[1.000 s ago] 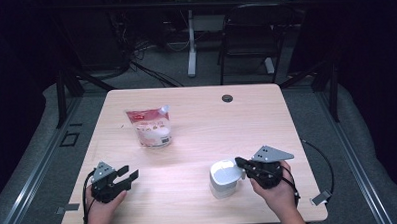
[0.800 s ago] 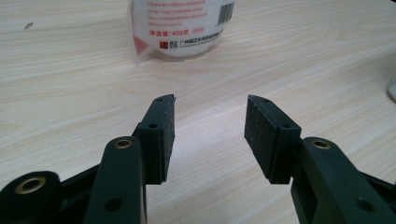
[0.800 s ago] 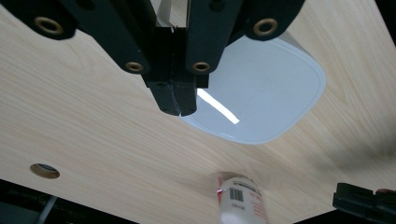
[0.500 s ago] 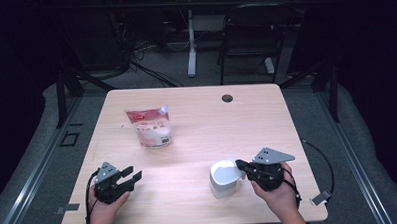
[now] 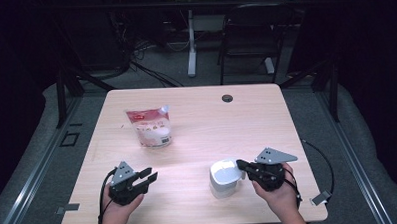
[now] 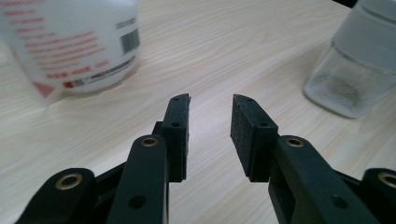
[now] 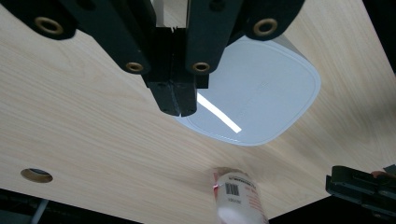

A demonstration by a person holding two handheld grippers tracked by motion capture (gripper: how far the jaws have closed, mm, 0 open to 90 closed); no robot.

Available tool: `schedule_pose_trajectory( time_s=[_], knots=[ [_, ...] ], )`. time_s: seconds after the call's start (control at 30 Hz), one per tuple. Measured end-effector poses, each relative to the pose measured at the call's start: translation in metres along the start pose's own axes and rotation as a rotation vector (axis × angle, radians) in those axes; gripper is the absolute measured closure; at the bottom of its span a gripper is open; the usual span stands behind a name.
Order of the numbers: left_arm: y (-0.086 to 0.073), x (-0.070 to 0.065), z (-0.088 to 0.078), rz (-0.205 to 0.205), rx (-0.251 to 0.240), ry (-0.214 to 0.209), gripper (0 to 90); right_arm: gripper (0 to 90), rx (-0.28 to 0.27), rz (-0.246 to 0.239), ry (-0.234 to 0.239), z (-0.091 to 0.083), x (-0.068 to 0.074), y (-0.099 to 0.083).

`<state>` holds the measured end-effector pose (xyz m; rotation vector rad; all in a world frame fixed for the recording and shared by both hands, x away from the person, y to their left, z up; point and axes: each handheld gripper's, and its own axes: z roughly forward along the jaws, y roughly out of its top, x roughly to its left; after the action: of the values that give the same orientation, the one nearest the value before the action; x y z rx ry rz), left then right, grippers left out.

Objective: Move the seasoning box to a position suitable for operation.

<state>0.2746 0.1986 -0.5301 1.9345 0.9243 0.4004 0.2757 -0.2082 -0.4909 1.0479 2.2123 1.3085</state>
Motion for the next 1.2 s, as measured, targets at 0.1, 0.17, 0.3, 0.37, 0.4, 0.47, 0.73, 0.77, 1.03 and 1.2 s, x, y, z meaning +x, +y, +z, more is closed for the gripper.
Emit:
schedule_pose_trajectory(
  time_s=[0.1,0.17,0.3,0.37,0.4,0.47,0.73,0.77,1.03,1.2],
  knots=[
    [0.006,-0.010,0.006,0.019,0.006,-0.023,71.2,90.0,-0.006,0.012,0.009,0.000,-0.001,-0.001],
    [0.009,-0.017,0.010,0.039,0.019,-0.036,75.3,90.0,-0.009,0.016,0.012,0.000,-0.002,-0.001],
    [0.017,-0.029,0.018,0.071,0.030,-0.070,82.9,90.0,-0.010,0.019,0.013,0.000,-0.002,-0.002],
    [0.020,-0.034,0.021,0.074,0.028,-0.088,85.2,90.0,-0.014,0.022,0.016,0.000,-0.003,-0.002],
    [0.022,-0.036,0.022,0.079,0.028,-0.095,86.5,90.0,-0.016,0.025,0.018,0.000,-0.003,-0.002],
    [0.025,-0.040,0.026,0.086,0.030,-0.115,88.6,90.0,-0.017,0.028,0.020,0.000,-0.004,-0.003],
    [0.035,-0.057,0.038,0.108,0.044,-0.176,90.0,90.0,-0.018,0.027,0.020,0.000,-0.004,-0.003],
    [0.038,-0.062,0.041,0.117,0.048,-0.187,90.0,90.0,-0.019,0.027,0.020,0.000,-0.004,-0.003],
    [0.047,-0.079,0.054,0.142,0.057,-0.242,90.0,90.0,-0.023,0.031,0.021,0.000,-0.005,-0.003],
    [0.049,-0.086,0.059,0.158,0.066,-0.262,90.0,90.0,-0.027,0.034,0.022,0.000,-0.005,-0.004]
  ],
)
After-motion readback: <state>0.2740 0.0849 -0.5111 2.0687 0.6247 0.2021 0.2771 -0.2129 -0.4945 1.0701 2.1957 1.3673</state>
